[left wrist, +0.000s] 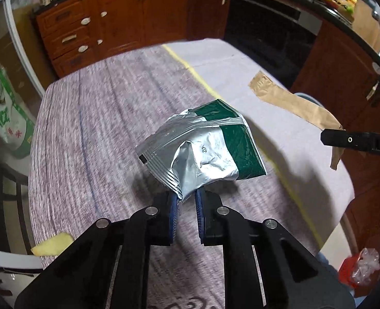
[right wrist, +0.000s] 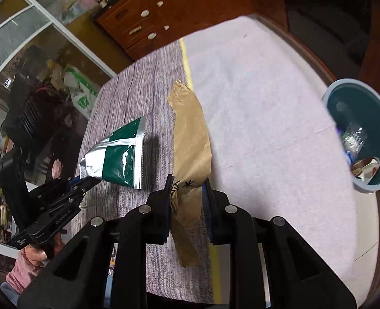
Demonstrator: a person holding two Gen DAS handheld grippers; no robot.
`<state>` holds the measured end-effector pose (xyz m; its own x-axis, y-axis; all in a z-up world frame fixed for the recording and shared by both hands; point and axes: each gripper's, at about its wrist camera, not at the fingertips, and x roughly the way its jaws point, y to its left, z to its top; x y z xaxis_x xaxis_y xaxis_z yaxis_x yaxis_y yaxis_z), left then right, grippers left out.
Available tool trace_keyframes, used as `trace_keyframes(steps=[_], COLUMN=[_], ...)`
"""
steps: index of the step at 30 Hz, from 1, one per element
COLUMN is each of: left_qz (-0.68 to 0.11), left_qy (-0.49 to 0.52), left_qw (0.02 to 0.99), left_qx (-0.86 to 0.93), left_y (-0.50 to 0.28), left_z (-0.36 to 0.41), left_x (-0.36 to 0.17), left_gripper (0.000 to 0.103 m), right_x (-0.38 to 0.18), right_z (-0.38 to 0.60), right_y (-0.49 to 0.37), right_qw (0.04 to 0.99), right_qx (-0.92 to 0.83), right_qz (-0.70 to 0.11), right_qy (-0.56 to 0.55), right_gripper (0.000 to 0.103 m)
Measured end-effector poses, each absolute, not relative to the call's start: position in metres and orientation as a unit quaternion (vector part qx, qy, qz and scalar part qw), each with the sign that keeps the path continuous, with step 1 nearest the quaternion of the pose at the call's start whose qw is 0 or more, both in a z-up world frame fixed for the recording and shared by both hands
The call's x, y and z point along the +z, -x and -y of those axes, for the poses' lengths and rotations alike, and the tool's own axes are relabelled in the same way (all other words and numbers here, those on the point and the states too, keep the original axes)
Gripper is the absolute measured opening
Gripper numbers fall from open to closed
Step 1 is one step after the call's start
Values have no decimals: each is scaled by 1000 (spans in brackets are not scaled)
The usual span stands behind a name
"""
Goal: Collect trash
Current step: 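Carry the foil packet and paper strip over the bin and release both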
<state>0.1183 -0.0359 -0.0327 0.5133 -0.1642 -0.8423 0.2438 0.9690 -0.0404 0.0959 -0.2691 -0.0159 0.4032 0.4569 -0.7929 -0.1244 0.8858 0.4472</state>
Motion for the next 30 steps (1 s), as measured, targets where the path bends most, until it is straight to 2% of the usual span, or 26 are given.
trace_keyframes(steps=[6, 14, 24, 30], left_qz=[-462, -454, -491, -520], left_qy=[-52, -91, -134, -149], left_qw=[873, 860, 819, 795], left_qx=[-149, -217, -267, -276], left_y=[-128, -150, -190, -222], left_z=[82, 189, 313, 356], left_x=[-11, 0, -41, -78], left_gripper=[13, 13, 14, 15], right_x=[-3, -4, -45, -67], right_z=[323, 422, 514, 545], right_y=[-89, -78, -77, -85], right_qw=[839, 850, 832, 818], right_qx=[141, 71, 13, -8], right_qz=[-494, -479, -499, -513], right_qy=[-179, -209, -243, -260], right_gripper=[20, 20, 20, 20])
